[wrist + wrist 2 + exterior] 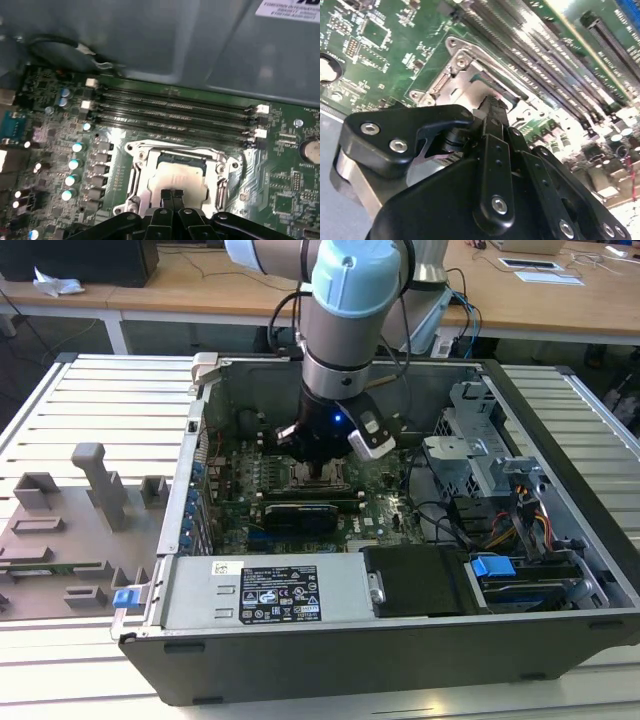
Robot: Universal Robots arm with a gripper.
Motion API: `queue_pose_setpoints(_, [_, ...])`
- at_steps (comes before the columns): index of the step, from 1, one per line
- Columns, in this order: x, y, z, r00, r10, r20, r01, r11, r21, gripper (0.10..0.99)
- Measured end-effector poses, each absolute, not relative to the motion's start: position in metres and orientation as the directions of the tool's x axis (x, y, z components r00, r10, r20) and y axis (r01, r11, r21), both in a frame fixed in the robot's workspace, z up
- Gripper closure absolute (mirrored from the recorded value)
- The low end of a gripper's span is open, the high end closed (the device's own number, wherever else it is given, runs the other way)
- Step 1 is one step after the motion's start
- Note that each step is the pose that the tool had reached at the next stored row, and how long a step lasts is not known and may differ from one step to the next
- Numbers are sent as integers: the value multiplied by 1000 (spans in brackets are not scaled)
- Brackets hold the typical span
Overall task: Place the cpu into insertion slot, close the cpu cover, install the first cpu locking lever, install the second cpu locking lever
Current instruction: 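Install the second cpu locking lever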
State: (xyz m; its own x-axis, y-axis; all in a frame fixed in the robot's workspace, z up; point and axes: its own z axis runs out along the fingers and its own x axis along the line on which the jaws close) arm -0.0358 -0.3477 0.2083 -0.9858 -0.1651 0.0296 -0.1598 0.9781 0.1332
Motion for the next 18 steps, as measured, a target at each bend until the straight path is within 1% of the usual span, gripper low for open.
queue_pose_setpoints(2, [-34,-341,208,-986,-164,34,-160,982,105,980])
queue_pose_setpoints(3, [-33,-336,208,-986,-163,39,-160,984,78,980])
queue_pose_setpoints(6, [-33,-330,210,-986,-161,48,-160,987,24,980])
queue_pose_setpoints(7, [-33,-330,211,-986,-160,49,-160,987,15,980])
queue_pose_setpoints(15, [-33,-329,261,-986,-160,50,-160,987,12,980])
queue_pose_setpoints(18, [-33,-329,261,-986,-160,49,-160,987,12,980])
